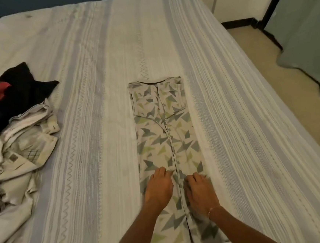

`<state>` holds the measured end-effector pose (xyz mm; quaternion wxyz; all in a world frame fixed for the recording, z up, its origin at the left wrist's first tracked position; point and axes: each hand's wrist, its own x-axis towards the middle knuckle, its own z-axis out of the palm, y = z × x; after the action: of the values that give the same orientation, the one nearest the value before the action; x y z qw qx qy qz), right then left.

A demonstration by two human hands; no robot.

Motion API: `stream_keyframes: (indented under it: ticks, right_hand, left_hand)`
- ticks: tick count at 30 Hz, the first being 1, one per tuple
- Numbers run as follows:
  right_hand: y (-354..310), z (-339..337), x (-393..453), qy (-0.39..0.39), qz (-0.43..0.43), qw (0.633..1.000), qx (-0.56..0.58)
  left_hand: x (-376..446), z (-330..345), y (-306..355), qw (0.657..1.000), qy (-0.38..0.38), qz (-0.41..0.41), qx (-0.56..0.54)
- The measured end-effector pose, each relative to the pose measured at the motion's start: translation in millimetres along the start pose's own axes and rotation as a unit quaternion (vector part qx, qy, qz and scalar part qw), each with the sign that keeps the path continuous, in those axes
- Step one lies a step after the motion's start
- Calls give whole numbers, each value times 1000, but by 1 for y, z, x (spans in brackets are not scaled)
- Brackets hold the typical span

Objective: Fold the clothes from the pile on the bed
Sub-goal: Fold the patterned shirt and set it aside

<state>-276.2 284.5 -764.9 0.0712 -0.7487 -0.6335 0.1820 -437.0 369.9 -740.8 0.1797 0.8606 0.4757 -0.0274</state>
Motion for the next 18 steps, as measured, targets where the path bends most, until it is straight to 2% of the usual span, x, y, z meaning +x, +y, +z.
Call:
stream_keyframes:
  ticks: [5,7,9,11,13,14,18]
  right_hand:
    - [-5,-16,-9,-68,-54,996,12]
    - [-3,-20,-31,-45,-31,997,46]
    - [2,-21,-62,10,42,999,28]
    - [7,-19,-95,19,182,983,-3]
    - [13,-16,-114,14,301,948,108]
    - [16,-16,-119,13,332,925,183]
    - [33,-28,-127,-33,347,865,362]
  left_hand:
    - [-46,8,8,991,3,-131,-28]
    - [-68,9,13,977,-5,-214,-5]
    - [-92,16,13,952,-18,-303,-35]
    - [-115,24,8,917,-20,-375,-132]
    - [-129,27,1,878,-15,-413,-240]
    - [-136,26,-2,861,-19,-424,-280]
    - [-153,21,-10,835,-39,-414,-362]
